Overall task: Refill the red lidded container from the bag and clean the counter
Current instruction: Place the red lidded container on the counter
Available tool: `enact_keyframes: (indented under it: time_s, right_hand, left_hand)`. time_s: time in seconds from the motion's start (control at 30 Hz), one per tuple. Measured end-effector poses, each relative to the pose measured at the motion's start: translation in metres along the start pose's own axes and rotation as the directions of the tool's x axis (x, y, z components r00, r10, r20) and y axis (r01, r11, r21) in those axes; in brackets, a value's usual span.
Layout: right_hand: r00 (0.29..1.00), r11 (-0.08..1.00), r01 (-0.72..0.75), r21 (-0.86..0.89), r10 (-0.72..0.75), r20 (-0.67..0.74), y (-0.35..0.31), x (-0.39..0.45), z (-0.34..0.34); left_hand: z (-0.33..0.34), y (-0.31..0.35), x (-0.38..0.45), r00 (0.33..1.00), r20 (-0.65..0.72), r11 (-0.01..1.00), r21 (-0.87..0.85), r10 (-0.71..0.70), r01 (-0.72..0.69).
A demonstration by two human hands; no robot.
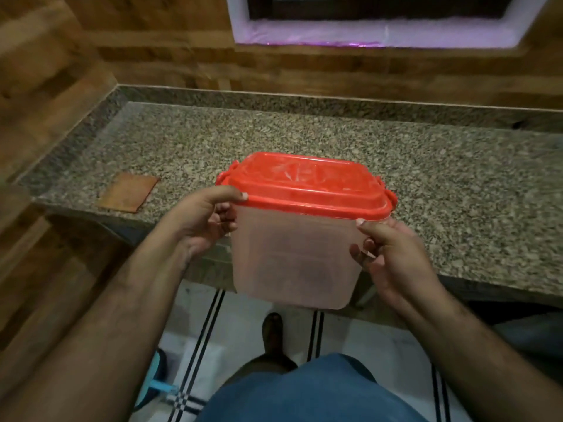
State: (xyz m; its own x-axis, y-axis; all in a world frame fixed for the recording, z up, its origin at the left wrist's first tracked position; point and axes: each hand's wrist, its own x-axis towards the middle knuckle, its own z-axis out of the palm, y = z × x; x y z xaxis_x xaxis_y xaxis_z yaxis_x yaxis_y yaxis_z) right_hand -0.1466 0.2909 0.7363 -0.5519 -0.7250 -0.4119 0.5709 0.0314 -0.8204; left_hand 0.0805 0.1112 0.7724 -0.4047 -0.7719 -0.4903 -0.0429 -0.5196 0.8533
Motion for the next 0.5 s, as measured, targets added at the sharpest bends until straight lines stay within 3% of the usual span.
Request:
enact_keyframes:
  time_s: [0.23, 0.5]
  right_hand:
    - [0.994, 0.995, 0.094, 0.045, -0.091, -0.061, -0.023, 0.051, 0.023]
    - [0.975, 0.994, 0.109, -0.025, -0.112, -0.191, -0.008, 0.136, 0.068]
  left_hand:
    - [0.002, 0.044, 0.072, 0.975, 0.167, 0.989, -0.001, 0.147, -0.149]
    - [-0.010, 0.036, 0.188, 0.978, 0.186, 0.996, -0.032, 0.091, -0.086]
